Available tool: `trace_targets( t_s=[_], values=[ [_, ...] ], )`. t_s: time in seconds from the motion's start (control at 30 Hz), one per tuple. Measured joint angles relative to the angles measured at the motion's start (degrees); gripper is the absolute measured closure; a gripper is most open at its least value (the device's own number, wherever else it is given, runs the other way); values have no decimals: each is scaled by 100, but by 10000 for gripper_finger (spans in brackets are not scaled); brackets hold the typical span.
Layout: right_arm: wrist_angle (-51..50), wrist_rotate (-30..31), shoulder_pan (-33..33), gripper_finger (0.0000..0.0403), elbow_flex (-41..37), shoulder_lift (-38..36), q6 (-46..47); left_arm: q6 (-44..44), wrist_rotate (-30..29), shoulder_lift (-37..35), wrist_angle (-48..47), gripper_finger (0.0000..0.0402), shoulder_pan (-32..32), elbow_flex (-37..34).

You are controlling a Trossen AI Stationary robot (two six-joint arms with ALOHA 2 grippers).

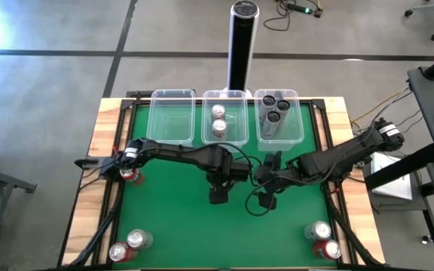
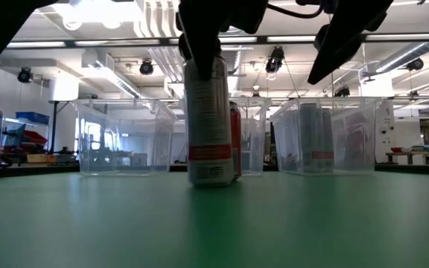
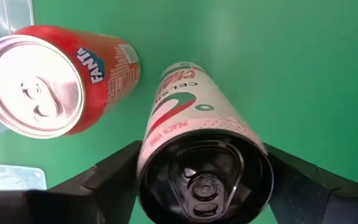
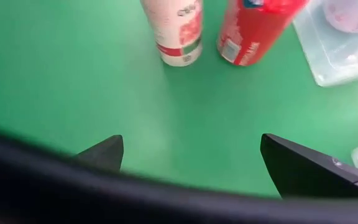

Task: Sort soda cans
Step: Put the white soda can into the top right transparent bin

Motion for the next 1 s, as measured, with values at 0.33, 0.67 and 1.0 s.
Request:
trace_targets(
  t_s=[0.33, 0.67, 1.0],
  values=[
    [702, 59, 89, 28, 15, 634, -2, 298, -117, -288, -463, 75, -43, 80],
    [547, 358, 36, 28, 1013, 714, 41, 54, -926, -2962, 617, 75, -201, -2535],
    [55, 237, -444, 28, 2850, 1694, -810, -1296, -1191, -5794, 3541, 74, -437, -6182]
  ],
)
